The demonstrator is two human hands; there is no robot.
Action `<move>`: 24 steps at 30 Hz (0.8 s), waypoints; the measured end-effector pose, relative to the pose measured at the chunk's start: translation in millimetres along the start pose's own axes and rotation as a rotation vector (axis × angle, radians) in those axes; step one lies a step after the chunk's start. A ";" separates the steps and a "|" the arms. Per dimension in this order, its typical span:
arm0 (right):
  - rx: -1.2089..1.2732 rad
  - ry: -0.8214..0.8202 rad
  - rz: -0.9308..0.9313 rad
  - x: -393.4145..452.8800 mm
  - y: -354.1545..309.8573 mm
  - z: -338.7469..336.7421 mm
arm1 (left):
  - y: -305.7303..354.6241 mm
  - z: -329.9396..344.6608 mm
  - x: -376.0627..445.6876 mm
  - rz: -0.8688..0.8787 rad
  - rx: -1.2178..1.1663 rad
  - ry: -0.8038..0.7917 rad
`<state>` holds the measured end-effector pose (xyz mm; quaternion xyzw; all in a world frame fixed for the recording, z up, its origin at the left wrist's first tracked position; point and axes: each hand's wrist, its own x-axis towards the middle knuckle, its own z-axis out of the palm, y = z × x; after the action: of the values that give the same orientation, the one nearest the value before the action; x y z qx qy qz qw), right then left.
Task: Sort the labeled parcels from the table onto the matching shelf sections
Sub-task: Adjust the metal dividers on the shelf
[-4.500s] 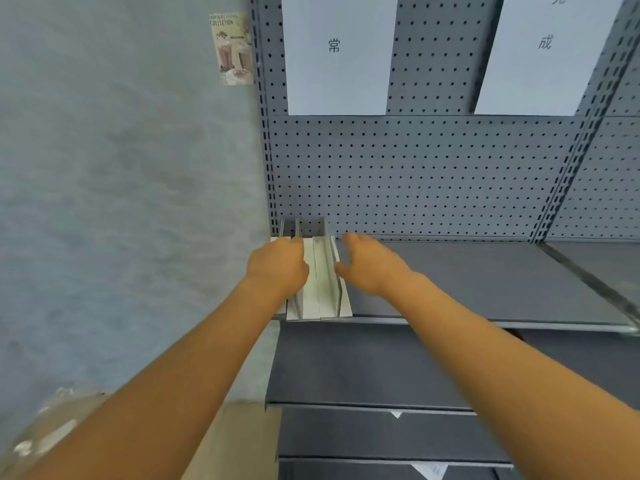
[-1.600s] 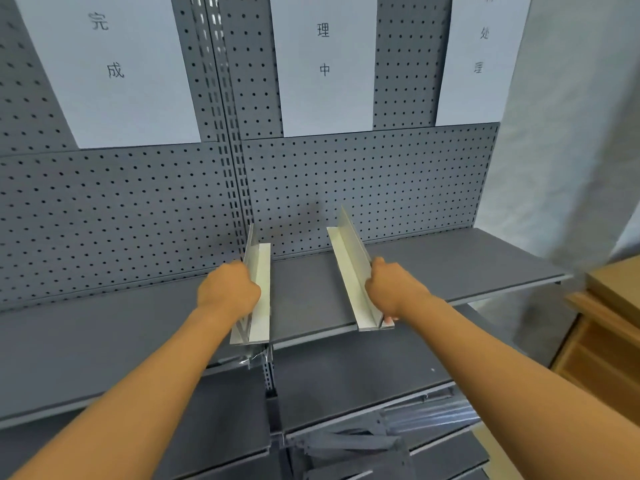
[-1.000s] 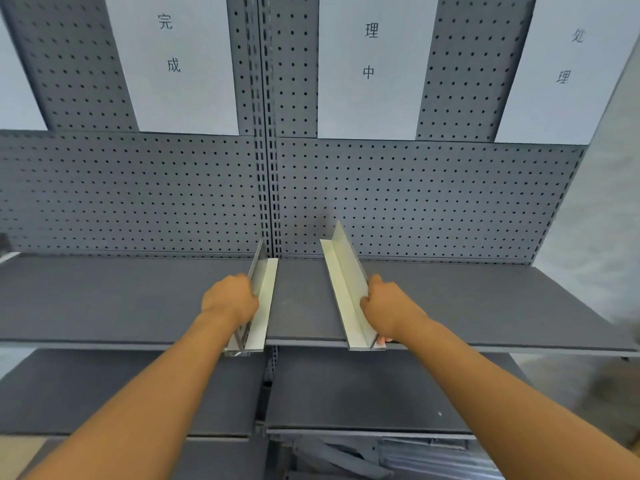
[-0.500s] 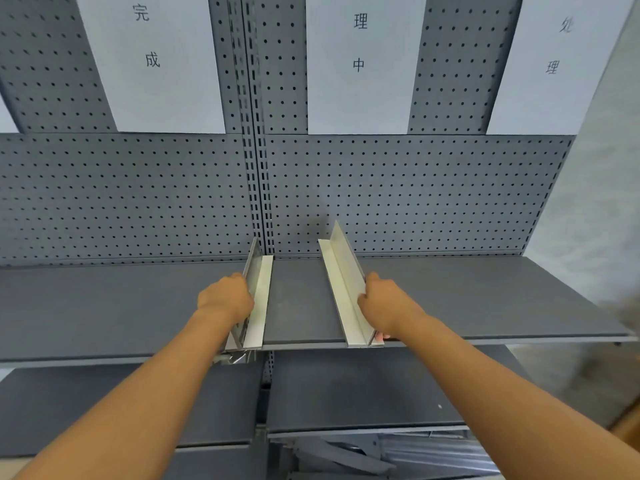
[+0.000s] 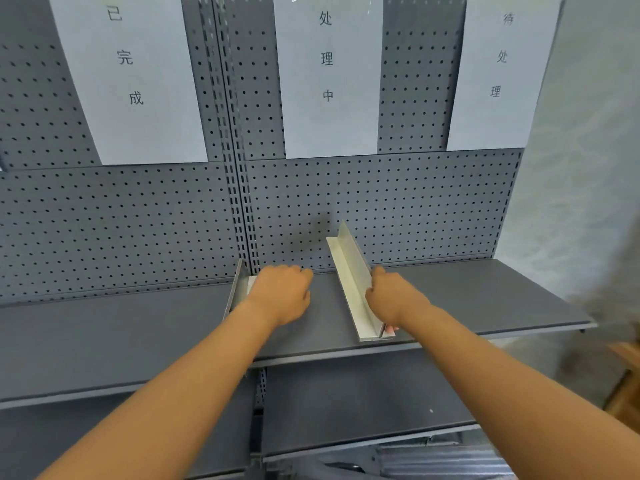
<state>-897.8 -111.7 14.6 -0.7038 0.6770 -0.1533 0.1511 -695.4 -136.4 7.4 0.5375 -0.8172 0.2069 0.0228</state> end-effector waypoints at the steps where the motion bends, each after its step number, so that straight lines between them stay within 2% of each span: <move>1: -0.006 0.010 0.005 -1.1 7.0 -3.9 | 7.3 -1.0 3.8 0.013 0.004 0.005; 8: -0.024 0.017 0.070 -1.9 73.9 -30.3 | 60.2 -7.8 35.1 0.056 -0.028 0.044; 16: -0.083 -0.046 0.070 17.6 157.0 -45.8 | 128.4 -8.5 66.5 -0.032 -0.083 0.000; 24: -0.095 -0.122 0.026 41.9 173.3 -27.6 | 160.4 0.5 69.6 -0.085 -0.120 -0.027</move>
<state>-1065.0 -160.2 -32.8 -0.7092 0.6822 -0.0760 0.1606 -867.0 -143.1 -25.2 0.5722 -0.8046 0.1494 0.0528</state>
